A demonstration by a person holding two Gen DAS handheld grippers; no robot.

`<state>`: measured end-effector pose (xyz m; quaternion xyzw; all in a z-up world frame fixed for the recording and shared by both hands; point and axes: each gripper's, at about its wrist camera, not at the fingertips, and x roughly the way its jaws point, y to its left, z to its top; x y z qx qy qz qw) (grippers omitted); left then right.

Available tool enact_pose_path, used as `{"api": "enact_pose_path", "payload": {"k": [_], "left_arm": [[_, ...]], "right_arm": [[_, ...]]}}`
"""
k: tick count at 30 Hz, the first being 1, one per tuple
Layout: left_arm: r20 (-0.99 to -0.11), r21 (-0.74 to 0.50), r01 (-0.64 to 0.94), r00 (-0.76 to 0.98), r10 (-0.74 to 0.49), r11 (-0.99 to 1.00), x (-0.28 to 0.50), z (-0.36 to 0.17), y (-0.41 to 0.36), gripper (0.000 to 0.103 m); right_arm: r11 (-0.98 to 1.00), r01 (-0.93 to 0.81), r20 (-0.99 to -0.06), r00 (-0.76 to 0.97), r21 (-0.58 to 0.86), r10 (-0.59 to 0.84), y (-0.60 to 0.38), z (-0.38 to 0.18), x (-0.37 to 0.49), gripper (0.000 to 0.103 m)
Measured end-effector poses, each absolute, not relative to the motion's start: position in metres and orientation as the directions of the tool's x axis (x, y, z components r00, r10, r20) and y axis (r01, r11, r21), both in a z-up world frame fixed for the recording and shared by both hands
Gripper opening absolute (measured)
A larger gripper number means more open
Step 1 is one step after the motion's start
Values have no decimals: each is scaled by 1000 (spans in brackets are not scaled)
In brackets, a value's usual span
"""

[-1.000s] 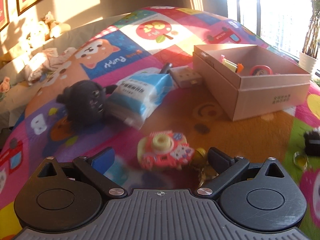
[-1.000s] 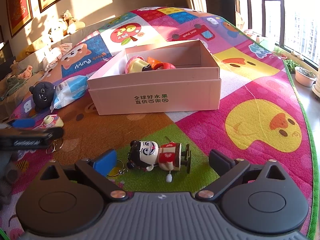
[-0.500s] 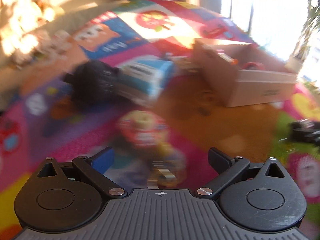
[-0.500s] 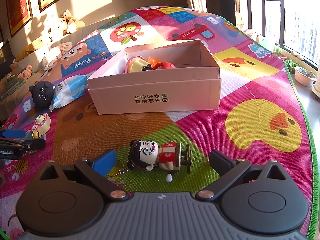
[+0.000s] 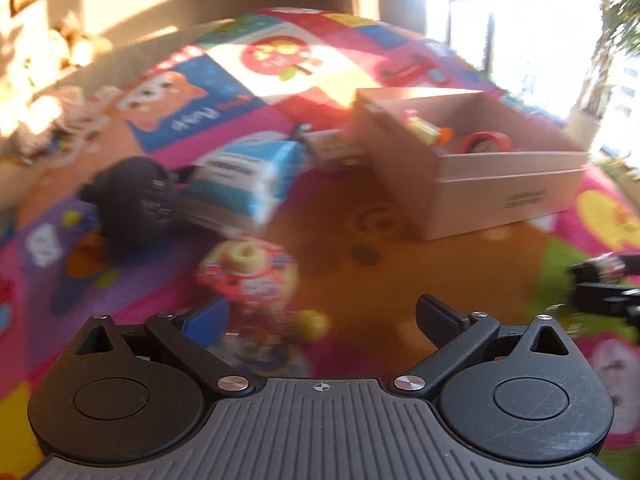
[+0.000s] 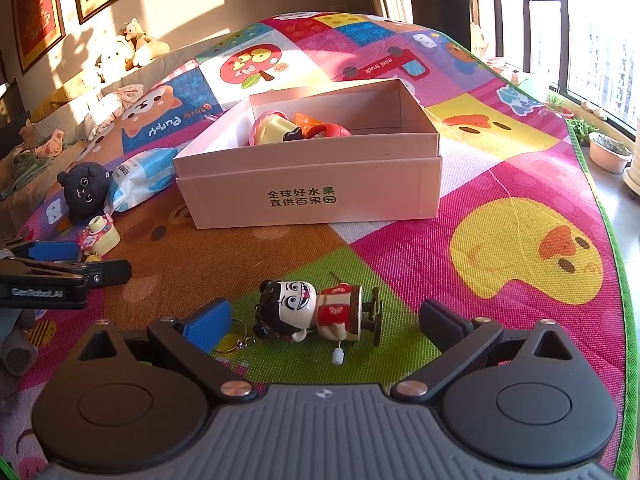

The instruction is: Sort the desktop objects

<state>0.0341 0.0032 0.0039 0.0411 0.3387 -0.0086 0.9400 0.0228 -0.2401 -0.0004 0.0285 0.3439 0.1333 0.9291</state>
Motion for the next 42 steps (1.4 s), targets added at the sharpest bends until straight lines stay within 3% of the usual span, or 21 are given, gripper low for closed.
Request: {"api": "enact_pose_path", "payload": {"k": [8, 13, 17, 20, 23, 26, 29, 31, 35, 42], "left_arm": [[-627, 214, 10, 768, 130, 977, 27, 2, 31, 103], [-627, 195, -10, 768, 133, 981, 31, 6, 38, 103], [-630, 56, 69, 776, -19, 996, 36, 11, 39, 102], [-646, 20, 66, 763, -37, 998, 48, 8, 38, 102], [-666, -137, 104, 726, -170, 985, 54, 8, 39, 102], [-641, -244, 166, 712, -287, 956, 52, 9, 34, 102], [-609, -274, 224, 713, -349, 935, 45, 13, 27, 102], [-609, -204, 187, 745, -274, 961, 42, 16, 25, 102], [-617, 72, 34, 787, 17, 997, 52, 13, 20, 102], [-658, 14, 30, 753, -14, 999, 74, 6, 34, 102]], "right_arm": [[963, -228, -631, 728, 145, 267, -240, 0, 23, 101], [963, -227, -632, 728, 145, 267, -240, 0, 23, 101], [963, -228, -633, 727, 144, 266, -240, 0, 23, 101], [963, -227, -633, 727, 143, 265, -240, 0, 23, 101], [964, -226, -634, 727, 143, 264, -240, 0, 23, 101], [964, -226, -634, 727, 143, 264, -240, 1, 23, 102], [964, -225, -634, 727, 144, 265, -241, 1, 23, 102], [964, -226, -634, 727, 143, 265, -240, 1, 23, 102], [964, -226, -634, 727, 144, 265, -241, 1, 23, 102], [964, -226, -635, 726, 143, 265, -240, 1, 23, 102]]}}
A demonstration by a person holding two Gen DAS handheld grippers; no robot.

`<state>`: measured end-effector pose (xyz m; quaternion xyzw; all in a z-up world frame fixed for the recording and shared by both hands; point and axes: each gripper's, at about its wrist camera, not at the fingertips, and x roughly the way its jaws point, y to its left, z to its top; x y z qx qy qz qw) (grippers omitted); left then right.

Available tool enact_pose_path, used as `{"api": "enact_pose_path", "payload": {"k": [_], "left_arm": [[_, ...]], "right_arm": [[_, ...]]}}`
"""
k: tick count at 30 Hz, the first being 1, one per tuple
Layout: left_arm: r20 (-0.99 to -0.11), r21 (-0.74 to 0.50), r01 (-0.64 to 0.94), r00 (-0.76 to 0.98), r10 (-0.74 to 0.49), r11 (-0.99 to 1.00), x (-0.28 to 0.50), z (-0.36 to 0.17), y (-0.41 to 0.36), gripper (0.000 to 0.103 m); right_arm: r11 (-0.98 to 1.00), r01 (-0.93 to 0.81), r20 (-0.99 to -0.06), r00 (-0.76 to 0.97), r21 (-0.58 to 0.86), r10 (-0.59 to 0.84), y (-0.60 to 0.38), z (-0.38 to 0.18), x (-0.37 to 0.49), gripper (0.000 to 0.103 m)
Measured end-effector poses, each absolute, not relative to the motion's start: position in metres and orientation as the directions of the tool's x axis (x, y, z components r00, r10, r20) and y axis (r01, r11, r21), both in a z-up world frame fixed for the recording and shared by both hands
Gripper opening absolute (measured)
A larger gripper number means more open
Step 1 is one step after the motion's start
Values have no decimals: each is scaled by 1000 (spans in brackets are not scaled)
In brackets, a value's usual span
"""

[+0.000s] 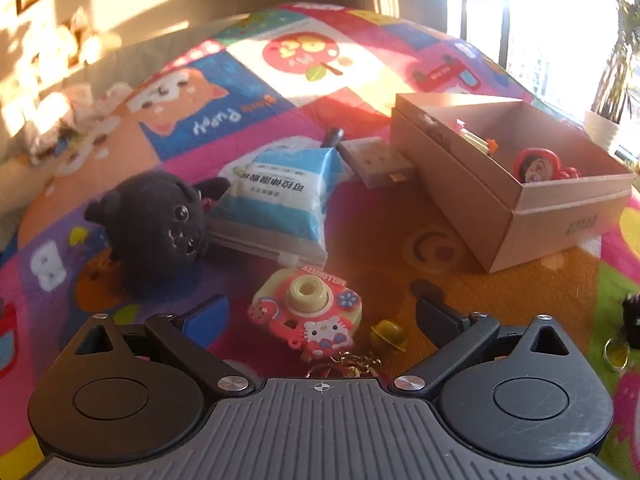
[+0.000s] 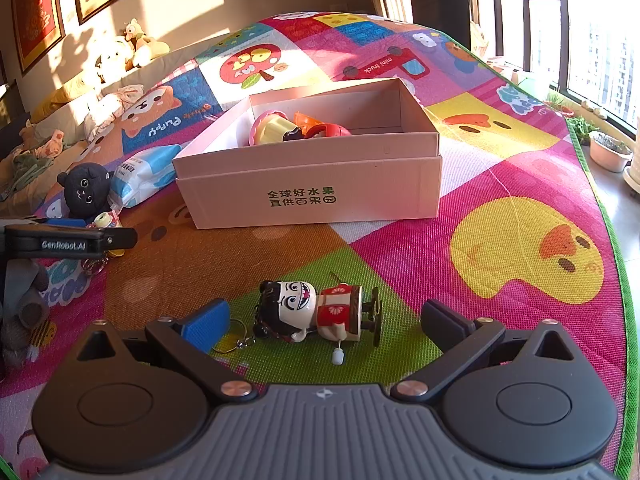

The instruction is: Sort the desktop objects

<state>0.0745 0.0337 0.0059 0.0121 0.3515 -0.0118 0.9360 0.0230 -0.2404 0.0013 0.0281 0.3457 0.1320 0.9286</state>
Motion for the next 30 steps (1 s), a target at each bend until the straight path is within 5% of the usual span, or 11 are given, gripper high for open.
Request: {"api": "enact_pose_path", "payload": {"k": [9, 19, 24, 26, 30], "left_arm": [[-633, -265, 249, 684, -363, 932, 52, 15, 15, 102], [-638, 13, 155, 762, -111, 988, 67, 13, -1, 101], [-658, 13, 166, 744, -117, 986, 73, 5, -9, 82], [-662, 14, 149, 743, -102, 989, 76, 3, -9, 67], [-652, 14, 139, 752, -96, 990, 67, 8, -4, 67]], "right_arm": [[963, -228, -636, 724, 144, 267, -239, 2, 23, 103], [963, -228, -636, 724, 145, 268, -239, 2, 23, 103], [963, -228, -636, 724, 145, 267, -240, 2, 23, 103], [963, -229, -636, 724, 144, 267, -240, 2, 23, 103], [961, -249, -624, 734, 118, 267, -236, 4, 21, 103]]}}
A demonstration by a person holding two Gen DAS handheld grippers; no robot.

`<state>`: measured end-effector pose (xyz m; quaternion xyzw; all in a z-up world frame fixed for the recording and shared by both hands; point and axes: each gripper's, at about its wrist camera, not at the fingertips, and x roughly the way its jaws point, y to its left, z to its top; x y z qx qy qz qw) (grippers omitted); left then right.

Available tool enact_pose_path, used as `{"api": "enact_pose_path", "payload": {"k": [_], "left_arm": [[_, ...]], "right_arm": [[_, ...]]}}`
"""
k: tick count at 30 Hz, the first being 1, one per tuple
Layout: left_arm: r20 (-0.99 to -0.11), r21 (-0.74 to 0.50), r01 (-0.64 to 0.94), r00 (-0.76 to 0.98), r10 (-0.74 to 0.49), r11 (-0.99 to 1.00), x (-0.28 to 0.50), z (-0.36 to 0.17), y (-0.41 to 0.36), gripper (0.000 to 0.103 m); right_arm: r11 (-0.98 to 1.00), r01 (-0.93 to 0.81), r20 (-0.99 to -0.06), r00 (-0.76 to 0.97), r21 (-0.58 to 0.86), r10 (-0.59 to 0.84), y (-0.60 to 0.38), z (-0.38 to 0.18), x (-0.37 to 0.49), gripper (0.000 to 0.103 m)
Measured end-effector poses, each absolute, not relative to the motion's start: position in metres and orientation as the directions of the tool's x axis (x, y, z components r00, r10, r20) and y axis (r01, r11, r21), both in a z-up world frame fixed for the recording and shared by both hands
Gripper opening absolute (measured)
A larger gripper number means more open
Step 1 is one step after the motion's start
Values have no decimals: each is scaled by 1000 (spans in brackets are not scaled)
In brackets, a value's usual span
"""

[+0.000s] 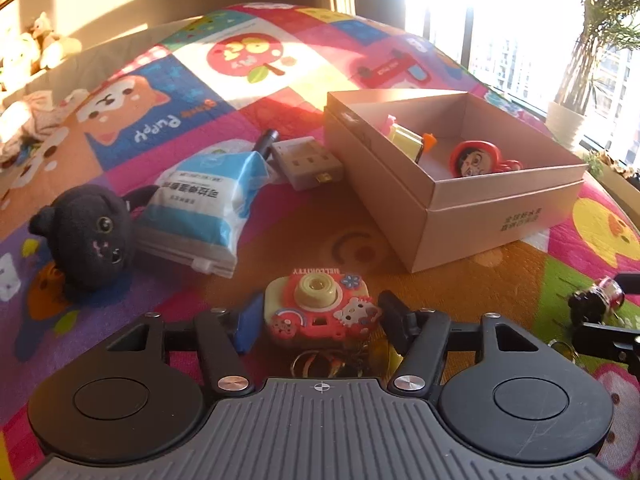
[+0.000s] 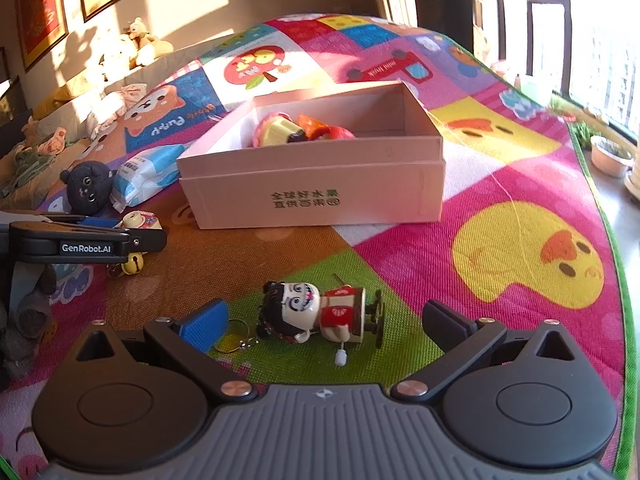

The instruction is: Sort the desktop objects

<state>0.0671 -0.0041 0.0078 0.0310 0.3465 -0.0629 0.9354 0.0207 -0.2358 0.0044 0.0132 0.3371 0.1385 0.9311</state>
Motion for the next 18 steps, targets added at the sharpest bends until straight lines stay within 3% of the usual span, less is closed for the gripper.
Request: {"api": "enact_pose_path", "payload": {"k": [2, 8, 11, 12, 15, 18], "left_arm": [[-644, 12, 139, 759, -98, 990, 55, 12, -1, 67], [-623, -21, 120, 775, -107, 993, 12, 25, 15, 67], [-619, -40, 102, 778, -105, 994, -3, 28, 22, 67], [-616, -47, 100, 780, -108, 994, -6, 31, 24, 67], [-573, -59, 125, 808, -137, 990, -11, 51, 21, 67], [-486, -38, 182, 856, -177, 983, -4, 84, 7, 67]], "right_arm": [[960, -267, -619, 740, 86, 262, -230, 6, 19, 102], [965, -260, -651, 725, 45, 225, -223, 6, 25, 85], [966, -256, -660, 720, 38, 217, -225, 9, 27, 66], [964, -264, -661, 716, 41, 224, -226, 13, 26, 66], [952, -304, -591, 763, 27, 260, -232, 43, 20, 66], [944, -329, -458, 843, -28, 281, -239, 92, 12, 66]]}}
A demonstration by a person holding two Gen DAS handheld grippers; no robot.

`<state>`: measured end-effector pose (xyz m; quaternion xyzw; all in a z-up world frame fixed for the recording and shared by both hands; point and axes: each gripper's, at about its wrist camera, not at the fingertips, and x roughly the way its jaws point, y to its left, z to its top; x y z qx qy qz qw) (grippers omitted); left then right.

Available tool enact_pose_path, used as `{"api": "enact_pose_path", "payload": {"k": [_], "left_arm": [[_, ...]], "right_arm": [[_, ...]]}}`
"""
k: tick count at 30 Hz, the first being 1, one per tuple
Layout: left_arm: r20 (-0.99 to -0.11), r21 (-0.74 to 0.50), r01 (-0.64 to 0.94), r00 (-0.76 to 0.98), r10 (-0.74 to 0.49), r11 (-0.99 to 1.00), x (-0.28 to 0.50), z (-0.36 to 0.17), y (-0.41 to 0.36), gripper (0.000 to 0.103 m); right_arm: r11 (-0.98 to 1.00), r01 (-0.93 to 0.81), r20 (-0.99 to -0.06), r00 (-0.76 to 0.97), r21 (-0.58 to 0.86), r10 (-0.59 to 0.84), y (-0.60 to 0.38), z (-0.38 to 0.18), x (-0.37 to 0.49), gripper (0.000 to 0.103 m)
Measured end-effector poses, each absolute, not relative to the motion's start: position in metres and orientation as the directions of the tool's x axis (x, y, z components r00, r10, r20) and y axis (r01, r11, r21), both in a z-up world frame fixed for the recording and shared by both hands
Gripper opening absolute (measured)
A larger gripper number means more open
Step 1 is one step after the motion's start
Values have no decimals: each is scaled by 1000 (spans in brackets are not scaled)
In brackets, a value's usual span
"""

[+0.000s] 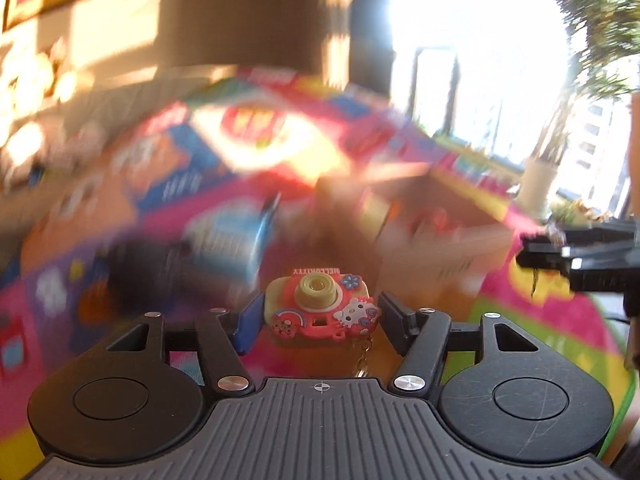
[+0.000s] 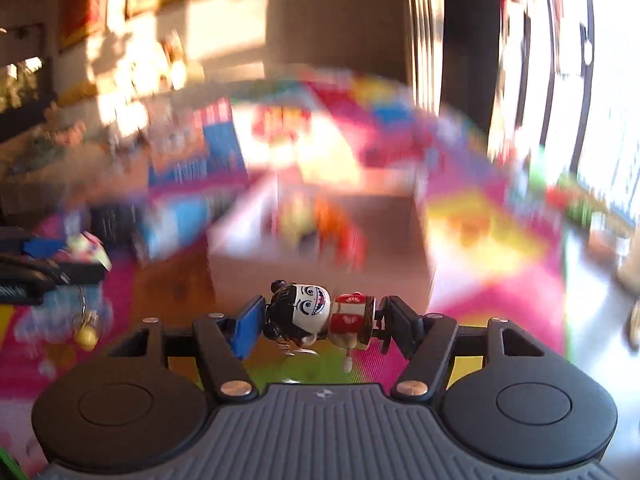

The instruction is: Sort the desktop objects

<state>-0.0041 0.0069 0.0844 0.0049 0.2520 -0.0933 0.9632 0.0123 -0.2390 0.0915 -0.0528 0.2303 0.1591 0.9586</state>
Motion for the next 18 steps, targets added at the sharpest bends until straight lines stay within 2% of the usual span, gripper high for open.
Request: {"api": "enact_pose_path", "payload": {"k": [4, 8, 13, 16, 18], "left_arm": [[-369, 14, 256, 900, -232, 967, 22, 124, -26, 67], [-349, 17, 298, 896, -274, 954, 66, 137, -60, 67], [-416, -43, 337, 850, -323, 941, 117, 111, -85, 70], [-466, -77, 306, 830, -306, 949, 125, 88, -75, 88], [-481, -96, 284, 826, -294, 954, 116, 75, -59, 92]], "right_arm": [[950, -311, -301, 908, -25, 290, -258, 154, 14, 66], [959, -281, -245, 932, -23, 267, -272, 178, 30, 66], [968, -252, -313, 919, -1, 238, -274, 163, 76, 66], [965, -258, -384, 888, 39, 253, -269, 142, 114, 66], [963, -261, -421, 868, 68, 264, -266, 128, 132, 66]]}}
